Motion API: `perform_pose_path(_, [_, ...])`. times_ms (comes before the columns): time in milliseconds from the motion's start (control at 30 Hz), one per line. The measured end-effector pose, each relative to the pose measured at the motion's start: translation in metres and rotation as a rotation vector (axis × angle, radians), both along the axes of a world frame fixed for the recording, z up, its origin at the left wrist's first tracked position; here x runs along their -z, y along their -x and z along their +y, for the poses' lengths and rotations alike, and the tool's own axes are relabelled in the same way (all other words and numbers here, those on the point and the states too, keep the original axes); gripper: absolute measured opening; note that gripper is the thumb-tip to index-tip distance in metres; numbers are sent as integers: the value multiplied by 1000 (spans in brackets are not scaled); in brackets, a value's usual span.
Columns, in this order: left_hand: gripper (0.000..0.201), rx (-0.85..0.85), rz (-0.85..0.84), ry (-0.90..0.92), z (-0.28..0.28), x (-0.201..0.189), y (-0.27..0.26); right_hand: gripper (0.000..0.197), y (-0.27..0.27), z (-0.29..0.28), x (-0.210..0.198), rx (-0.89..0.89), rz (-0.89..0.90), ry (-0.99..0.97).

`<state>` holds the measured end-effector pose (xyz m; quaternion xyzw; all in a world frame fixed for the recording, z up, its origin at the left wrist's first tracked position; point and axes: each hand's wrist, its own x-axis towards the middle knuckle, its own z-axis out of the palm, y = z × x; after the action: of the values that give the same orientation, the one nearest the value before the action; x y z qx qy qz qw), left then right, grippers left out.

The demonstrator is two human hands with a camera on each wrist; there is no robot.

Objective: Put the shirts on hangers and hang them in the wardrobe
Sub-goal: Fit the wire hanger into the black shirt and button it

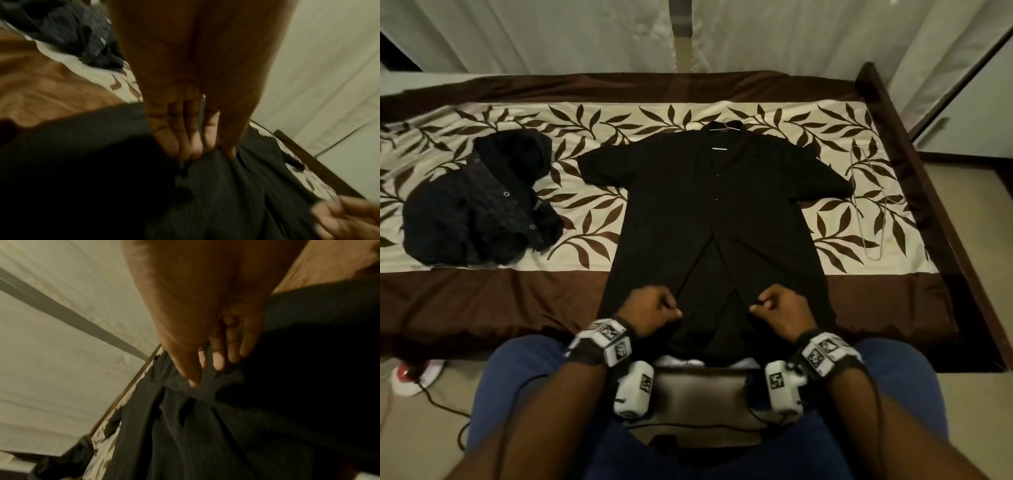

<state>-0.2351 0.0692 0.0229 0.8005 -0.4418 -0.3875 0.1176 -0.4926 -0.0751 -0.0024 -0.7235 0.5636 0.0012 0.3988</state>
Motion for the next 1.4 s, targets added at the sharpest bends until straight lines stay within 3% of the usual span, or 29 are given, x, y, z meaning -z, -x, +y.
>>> perform_pose_path(100, [64,261,-121,-204,-9,29,31,58,-22,17,14,-181,289,18])
perform_pose_path(167, [80,354,-265,-254,-10,36,42,67,-27,21,16,-219,379,54])
perform_pose_path(200, [78,397,-322,-264,-10,38,46,66,-28,21,15,-224,372,55])
perform_pose_path(300, [38,528,-422,-243,-16,35,48,49,-21,10,13,-229,282,37])
perform_pose_path(400, [29,602,-398,-253,-18,24,43,32,-7,-3,8,-222,279,-1])
perform_pose_path(500, [40,569,-339,-309,-12,13,33,27,6,-19,-3,-182,253,-78])
perform_pose_path(600, [42,378,-331,-277,-9,13,18,5,14,-31,-16,-131,164,-48])
perform_pose_path(700, [56,279,-342,-254,-12,21,15,16,18,-35,-21,-66,39,-30])
perform_pose_path(767, [75,312,-358,-308,-15,26,17,5,18,-32,-20,-26,-19,-36])
perform_pose_path(833, [79,356,-421,-325,-16,27,18,18,19,-29,-18,-7,-50,-65])
perform_pose_path(933, [61,369,-420,-287,-16,25,6,21,23,-26,-18,5,-88,-95])
perform_pose_path(1133, [25,206,-173,-180,-12,0,-36,24,31,-31,-23,39,-152,-104])
perform_pose_path(1267, [17,54,5,-129,-10,-15,-50,21,31,-35,-29,31,-157,-127])
perform_pose_path(1400, [14,101,-4,-153,-11,-25,-46,21,33,-36,-35,20,-169,-131])
